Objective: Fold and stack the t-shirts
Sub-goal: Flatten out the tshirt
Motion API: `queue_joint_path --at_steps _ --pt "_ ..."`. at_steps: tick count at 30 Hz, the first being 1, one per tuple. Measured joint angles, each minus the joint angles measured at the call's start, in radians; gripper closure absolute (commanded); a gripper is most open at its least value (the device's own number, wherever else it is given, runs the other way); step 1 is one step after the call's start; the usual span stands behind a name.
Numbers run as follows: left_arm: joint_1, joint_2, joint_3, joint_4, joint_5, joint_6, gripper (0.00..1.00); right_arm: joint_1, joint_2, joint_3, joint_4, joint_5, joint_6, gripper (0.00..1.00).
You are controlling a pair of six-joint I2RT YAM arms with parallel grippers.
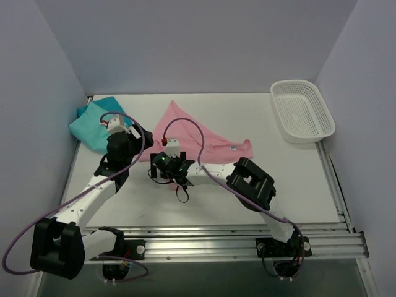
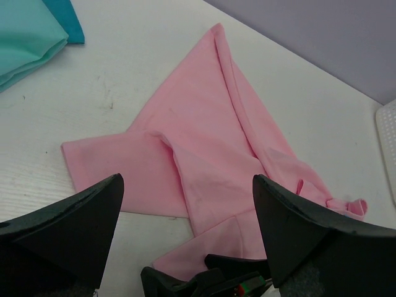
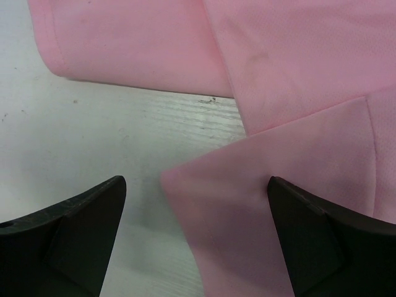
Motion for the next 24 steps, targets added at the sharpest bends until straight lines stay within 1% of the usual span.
queue_joint_path --at_steps 1,3,4,7,8,10,11,12,13,14,15,16,24 --pt "0.003 -0.001 -0.002 0.001 0.000 -0.002 0.06 0.003 0.006 0.010 0.000 0.000 0.002 0.08" --pt "0.011 -0.001 -0.009 0.000 0.001 -0.007 0.06 0.008 0.014 0.017 0.000 0.002 0.005 0.15" --pt "0.015 -0.001 -0.014 0.000 0.002 -0.010 0.06 0.010 0.014 0.017 0.000 0.002 0.009 0.16" --pt "0.026 -0.003 -0.030 0.001 0.009 -0.014 0.06 0.013 0.012 -0.004 0.021 0.006 0.023 0.37" --pt "0.030 -0.005 -0.037 0.001 0.013 -0.016 0.06 0.014 0.006 -0.024 0.042 0.012 0.028 0.45" --pt "0.037 -0.017 -0.055 0.002 0.019 -0.018 0.06 0.012 -0.013 -0.078 0.091 0.018 0.043 0.52" --pt "0.040 -0.025 -0.064 0.002 0.023 -0.021 0.06 0.011 -0.026 -0.110 0.120 0.019 0.054 0.61" --pt "0.043 -0.033 -0.073 0.002 0.028 -0.022 0.06 0.011 -0.037 -0.137 0.140 0.019 0.063 0.66" --pt "0.045 -0.042 -0.082 0.004 0.032 -0.024 0.06 0.011 -0.044 -0.161 0.160 0.021 0.072 0.79" --pt "0.047 -0.053 -0.093 0.010 0.037 -0.028 0.06 0.011 -0.051 -0.182 0.177 0.024 0.080 0.83" --pt "0.049 -0.064 -0.104 0.013 0.040 -0.032 0.06 0.011 -0.055 -0.203 0.200 0.030 0.092 0.90" --pt "0.050 -0.075 -0.117 0.019 0.045 -0.037 0.06 0.010 -0.057 -0.219 0.217 0.032 0.102 1.00" --pt "0.052 -0.081 -0.151 0.050 0.067 -0.044 0.06 0.010 -0.035 -0.286 0.385 0.027 0.171 1.00"
